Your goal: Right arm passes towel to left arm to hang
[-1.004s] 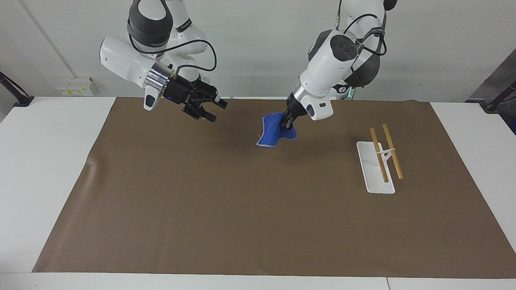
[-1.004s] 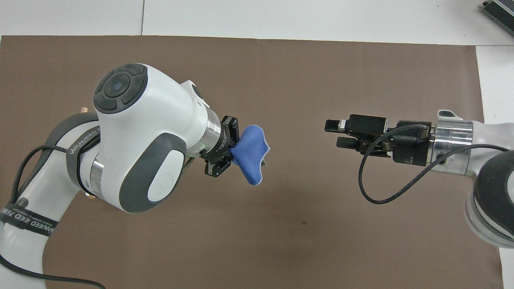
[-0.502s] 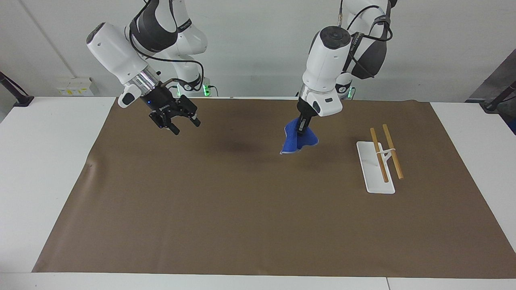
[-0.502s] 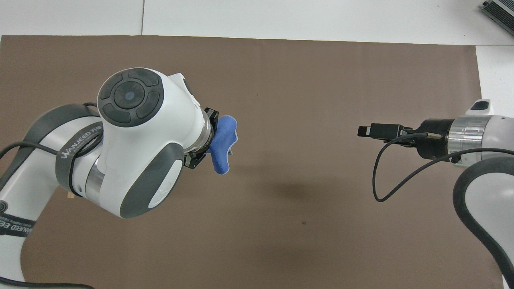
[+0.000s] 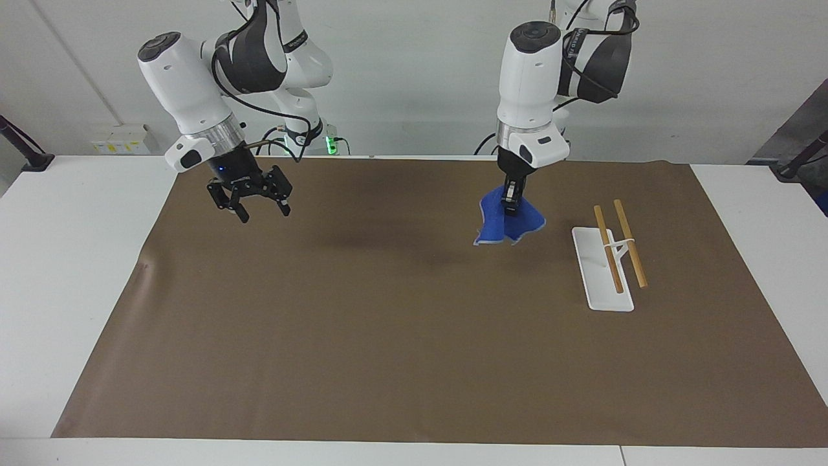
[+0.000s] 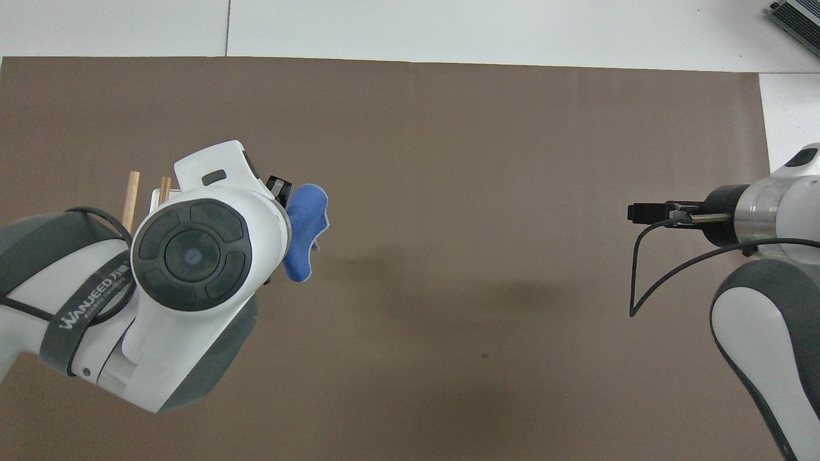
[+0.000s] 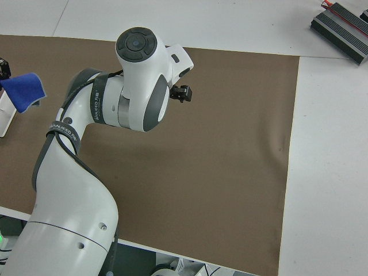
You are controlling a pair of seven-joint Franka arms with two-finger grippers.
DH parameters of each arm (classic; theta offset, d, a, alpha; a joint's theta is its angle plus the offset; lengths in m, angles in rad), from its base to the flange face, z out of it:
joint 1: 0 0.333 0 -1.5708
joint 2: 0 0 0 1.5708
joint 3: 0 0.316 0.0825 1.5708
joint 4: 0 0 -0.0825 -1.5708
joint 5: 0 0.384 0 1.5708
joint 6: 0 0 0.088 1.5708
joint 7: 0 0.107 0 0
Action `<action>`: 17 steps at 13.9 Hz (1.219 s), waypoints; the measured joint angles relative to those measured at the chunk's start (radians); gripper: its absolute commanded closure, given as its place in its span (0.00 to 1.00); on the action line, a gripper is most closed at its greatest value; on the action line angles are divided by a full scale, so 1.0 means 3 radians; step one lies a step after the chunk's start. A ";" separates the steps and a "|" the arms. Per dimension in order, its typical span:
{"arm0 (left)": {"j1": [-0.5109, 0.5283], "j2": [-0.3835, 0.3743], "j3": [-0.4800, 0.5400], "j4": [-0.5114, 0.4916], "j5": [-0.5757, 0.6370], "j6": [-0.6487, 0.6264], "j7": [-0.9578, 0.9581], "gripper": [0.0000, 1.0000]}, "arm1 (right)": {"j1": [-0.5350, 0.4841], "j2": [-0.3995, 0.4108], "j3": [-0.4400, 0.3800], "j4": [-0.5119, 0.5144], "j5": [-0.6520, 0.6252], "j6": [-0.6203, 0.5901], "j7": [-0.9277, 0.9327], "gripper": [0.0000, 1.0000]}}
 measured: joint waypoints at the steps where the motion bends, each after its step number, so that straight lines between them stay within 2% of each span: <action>1: 0.0035 -0.0069 0.0001 -0.0160 0.0164 0.0140 -0.0159 1.00 | 0.0000 0.0007 0.0004 0.0116 -0.0081 -0.0174 0.0073 0.00; 5: 0.0259 -0.0212 0.0004 -0.0578 0.0761 0.0759 -0.0687 1.00 | -0.0063 0.0006 -0.0006 0.0662 -0.0144 -0.0888 0.0160 0.00; 9: 0.0524 -0.0353 0.0006 -0.0978 0.1377 0.1273 -0.1185 1.00 | -0.0104 0.0002 -0.0088 0.0947 -0.0338 -0.1222 0.0160 0.00; 12: 0.0782 -0.0424 0.0009 -0.1110 0.1794 0.1450 -0.1550 1.00 | 0.0227 0.0002 -0.0499 0.1207 -0.0461 -0.1530 0.0160 0.00; 15: 0.1054 -0.0455 0.0013 -0.1123 0.1886 0.1558 -0.1594 1.00 | 0.0702 0.0006 -0.1005 0.1305 -0.0558 -0.1644 0.0160 0.00; 17: 0.1188 -0.0477 0.0012 -0.1154 0.1895 0.1639 -0.1594 1.00 | 0.0741 0.0026 -0.1066 0.1323 -0.0568 -0.1757 0.0160 0.00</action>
